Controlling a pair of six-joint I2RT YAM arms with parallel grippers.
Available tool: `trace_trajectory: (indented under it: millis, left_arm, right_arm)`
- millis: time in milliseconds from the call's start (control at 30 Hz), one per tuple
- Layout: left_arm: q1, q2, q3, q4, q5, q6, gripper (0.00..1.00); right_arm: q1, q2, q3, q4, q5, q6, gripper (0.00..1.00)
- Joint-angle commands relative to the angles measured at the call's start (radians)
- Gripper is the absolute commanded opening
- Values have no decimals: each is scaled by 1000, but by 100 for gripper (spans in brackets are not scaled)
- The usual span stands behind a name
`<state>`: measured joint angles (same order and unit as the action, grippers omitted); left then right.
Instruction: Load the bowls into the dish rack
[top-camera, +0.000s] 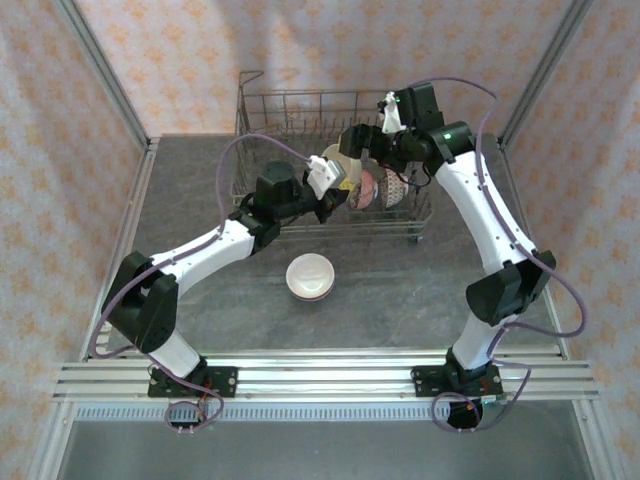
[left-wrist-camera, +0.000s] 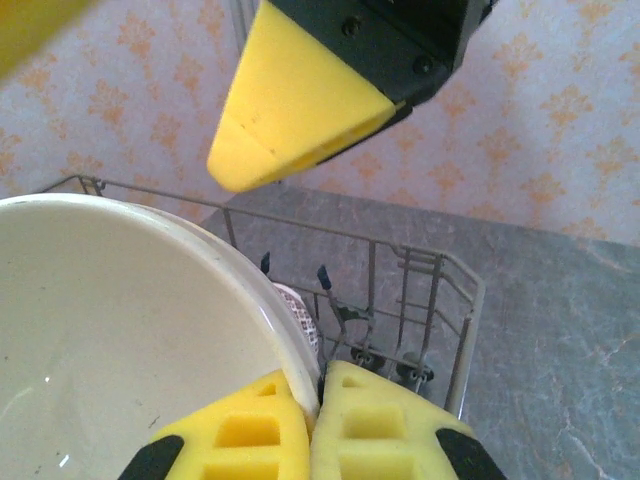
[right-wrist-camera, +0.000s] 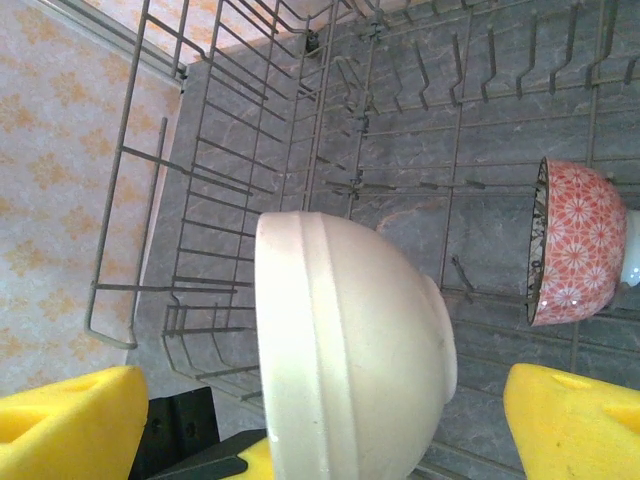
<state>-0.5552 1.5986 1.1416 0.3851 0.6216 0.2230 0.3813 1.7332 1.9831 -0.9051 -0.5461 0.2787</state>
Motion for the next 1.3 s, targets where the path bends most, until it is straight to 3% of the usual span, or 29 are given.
trace_trajectory:
  millis: [0, 600, 1033, 1267]
  left_arm:
    - [11, -28, 3, 143, 51, -52, 0]
    - [32, 26, 27, 364, 169, -311, 0]
    - [33, 50, 55, 390, 252, -380, 0]
    - [44, 80, 71, 491, 272, -473, 0]
  right_arm:
    - [-24, -57, -39, 57, -21, 28, 92]
    - [-38, -109, -149, 123, -107, 31, 96]
    - [-48, -113, -161, 131, -196, 4, 100]
    - [-48, -105, -167, 110, -248, -2, 99]
